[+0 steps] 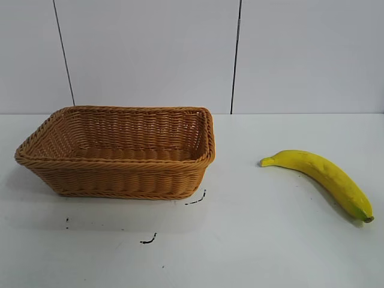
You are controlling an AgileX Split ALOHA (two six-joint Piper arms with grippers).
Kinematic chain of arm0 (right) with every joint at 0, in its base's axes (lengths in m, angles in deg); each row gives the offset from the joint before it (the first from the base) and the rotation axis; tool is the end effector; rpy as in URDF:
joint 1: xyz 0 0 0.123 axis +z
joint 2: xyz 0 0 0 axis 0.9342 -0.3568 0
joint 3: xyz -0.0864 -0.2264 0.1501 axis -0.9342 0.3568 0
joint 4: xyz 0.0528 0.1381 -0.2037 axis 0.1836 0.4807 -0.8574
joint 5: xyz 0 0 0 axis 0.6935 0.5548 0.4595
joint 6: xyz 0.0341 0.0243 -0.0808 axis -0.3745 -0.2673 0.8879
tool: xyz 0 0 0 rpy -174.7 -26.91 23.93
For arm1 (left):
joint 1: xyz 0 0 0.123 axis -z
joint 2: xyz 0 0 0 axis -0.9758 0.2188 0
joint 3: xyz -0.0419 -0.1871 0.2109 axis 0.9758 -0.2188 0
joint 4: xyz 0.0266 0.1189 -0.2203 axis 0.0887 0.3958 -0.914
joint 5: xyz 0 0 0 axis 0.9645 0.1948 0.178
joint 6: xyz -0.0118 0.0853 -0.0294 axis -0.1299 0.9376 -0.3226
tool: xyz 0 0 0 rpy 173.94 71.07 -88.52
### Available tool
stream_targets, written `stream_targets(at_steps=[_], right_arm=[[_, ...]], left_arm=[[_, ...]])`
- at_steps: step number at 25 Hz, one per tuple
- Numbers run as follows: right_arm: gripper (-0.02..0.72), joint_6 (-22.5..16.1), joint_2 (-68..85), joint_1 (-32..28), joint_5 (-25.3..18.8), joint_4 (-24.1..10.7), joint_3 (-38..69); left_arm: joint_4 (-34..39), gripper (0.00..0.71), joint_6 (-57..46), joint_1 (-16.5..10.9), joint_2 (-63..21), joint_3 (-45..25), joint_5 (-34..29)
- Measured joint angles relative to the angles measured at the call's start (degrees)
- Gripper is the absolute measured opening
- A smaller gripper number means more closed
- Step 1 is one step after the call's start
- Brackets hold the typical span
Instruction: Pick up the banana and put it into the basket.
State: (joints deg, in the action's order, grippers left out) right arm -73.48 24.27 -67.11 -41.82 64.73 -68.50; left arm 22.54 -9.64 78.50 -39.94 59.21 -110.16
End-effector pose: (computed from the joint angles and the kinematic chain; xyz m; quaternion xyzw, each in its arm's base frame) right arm -0.0037 0.0017 0.2798 -0.0399 0.8406 0.0061 0.5401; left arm -0.0041 -0.0048 0.2744 0.0341 0.8559 -0.0208 0.5156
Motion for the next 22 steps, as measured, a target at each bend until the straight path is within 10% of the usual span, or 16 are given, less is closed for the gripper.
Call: stream_targets(at_steps=[12, 22], right_arm=[[0.696, -4.06, -3.88, 0.0, -0.06, -0.31, -1.5], [0.696, -5.15, -38.28, 0.0, 0.34, -0.31, -15.85]], left_arm=[[0.0, 0.695, 0.0, 0.0, 0.0, 0.0, 0.0], [0.0, 0.695, 0.0, 0.0, 0.0, 0.0, 0.0]])
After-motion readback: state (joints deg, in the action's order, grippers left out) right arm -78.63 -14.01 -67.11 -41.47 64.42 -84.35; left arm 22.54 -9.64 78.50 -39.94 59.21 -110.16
